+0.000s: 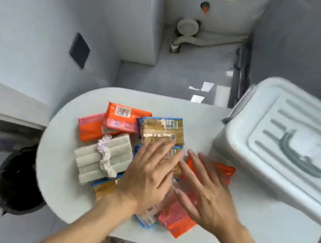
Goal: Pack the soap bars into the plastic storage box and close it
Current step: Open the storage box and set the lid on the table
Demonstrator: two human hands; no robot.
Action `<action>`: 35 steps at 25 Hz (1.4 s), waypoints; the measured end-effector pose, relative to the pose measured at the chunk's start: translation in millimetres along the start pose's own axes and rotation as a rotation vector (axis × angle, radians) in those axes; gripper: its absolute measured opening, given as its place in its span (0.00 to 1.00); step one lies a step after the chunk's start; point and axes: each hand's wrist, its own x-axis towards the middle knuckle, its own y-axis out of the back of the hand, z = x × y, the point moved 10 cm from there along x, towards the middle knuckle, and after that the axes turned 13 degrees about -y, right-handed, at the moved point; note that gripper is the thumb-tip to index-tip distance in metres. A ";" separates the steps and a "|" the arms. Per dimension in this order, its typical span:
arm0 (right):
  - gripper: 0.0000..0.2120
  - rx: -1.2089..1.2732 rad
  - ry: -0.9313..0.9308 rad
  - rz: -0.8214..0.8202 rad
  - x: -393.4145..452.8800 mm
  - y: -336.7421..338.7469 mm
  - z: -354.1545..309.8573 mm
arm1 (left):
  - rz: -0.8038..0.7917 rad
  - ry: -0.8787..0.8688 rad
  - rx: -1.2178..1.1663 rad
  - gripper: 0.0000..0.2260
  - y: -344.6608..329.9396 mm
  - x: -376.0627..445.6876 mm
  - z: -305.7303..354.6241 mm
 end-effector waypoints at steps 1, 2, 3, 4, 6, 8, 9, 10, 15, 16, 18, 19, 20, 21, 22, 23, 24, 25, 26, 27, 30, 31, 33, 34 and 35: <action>0.32 -0.041 0.094 0.003 3.5 -7.8 0.1 | 0.005 -0.091 0.052 0.24 -10.9 8.0 -0.7; 0.33 -0.084 0.146 0.009 9.8 -24.7 9.1 | -0.015 -0.134 0.087 0.25 -32.6 15.7 -7.8; 0.33 -0.114 0.175 0.023 15.4 -31.3 14.2 | -0.062 -0.167 0.138 0.27 -44.1 22.3 -14.4; 0.33 -0.140 0.207 0.057 19.3 -32.2 17.7 | -0.074 -0.206 0.189 0.28 -47.6 28.3 -18.6; 0.31 -0.098 0.218 0.096 16.6 -40.5 15.9 | -0.074 -0.236 0.219 0.31 -66.0 27.6 -15.2; 0.28 -0.090 0.255 0.186 14.1 -39.3 15.1 | -0.031 -0.262 0.252 0.32 -72.0 24.0 -15.3; 0.28 -0.095 0.253 0.217 16.4 -36.9 15.2 | -0.013 -0.268 0.271 0.32 -71.9 23.4 -16.8; 0.28 -0.079 0.237 0.245 20.6 -33.3 17.5 | 0.036 -0.272 0.280 0.33 -69.6 23.1 -19.3; 0.27 -0.067 0.249 0.334 3.5 -26.9 18.1 | 0.015 -0.068 0.495 0.33 -58.5 37.7 -29.6; 0.27 -0.046 0.232 0.319 8.8 -26.0 24.1 | -0.037 -0.049 0.501 0.33 -62.7 50.1 -34.0; 0.28 -0.072 0.183 0.244 22.1 -37.0 33.7 | -0.158 0.005 0.424 0.33 -81.3 63.8 -46.1; 0.28 -0.082 0.152 0.255 17.6 -33.0 31.4 | -0.171 -0.005 0.387 0.33 -79.6 60.0 -43.6; 0.29 -0.077 0.133 0.274 14.4 -25.8 26.3 | -0.163 -0.025 0.349 0.34 -73.1 56.0 -38.8; 0.30 -0.081 0.120 0.241 11.0 -24.3 21.2 | -0.190 -0.047 0.314 0.34 -72.0 49.3 -31.3; 0.30 -0.088 0.108 0.184 4.3 -25.1 16.4 | -0.222 -0.067 0.291 0.33 -72.0 39.2 -23.8; 0.29 -0.083 0.109 0.149 -3.1 -21.8 10.3 | -0.229 -0.084 0.279 0.32 -67.9 30.9 -20.3; 0.27 -0.054 0.119 0.147 -13.9 -9.5 2.3 | -0.226 -0.092 0.254 0.32 -61.6 25.7 -15.9; 0.24 0.012 0.130 0.161 -22.3 1.6 -3.8 | -0.238 -0.074 0.192 0.32 -61.0 21.1 -15.7; 0.20 0.087 0.146 0.221 -31.7 15.8 -6.9 | -0.222 -0.037 0.079 0.33 -59.8 16.7 -15.4; 0.16 0.126 0.165 0.356 -45.7 40.2 -6.6 | -0.136 -0.011 -0.087 0.34 -52.8 14.7 -9.6; 0.12 -0.002 0.179 0.850 -85.9 120.5 6.7 | 0.251 0.041 -0.480 0.29 -11.0 29.0 17.4; 0.15 -0.100 0.112 0.886 -84.5 133.8 17.7 | 0.339 0.063 -0.510 0.27 1.1 39.2 23.0; 0.27 -0.275 -0.141 0.749 -67.2 135.0 50.1 | 0.412 0.152 -0.504 0.22 12.7 57.9 27.6; 0.31 -0.341 -0.244 0.688 -63.1 129.4 66.2 | 0.414 0.209 -0.508 0.18 13.0 67.0 28.5; 0.31 -0.372 -0.289 0.675 -62.0 124.9 76.3 | 0.404 0.258 -0.525 0.13 12.0 75.9 28.9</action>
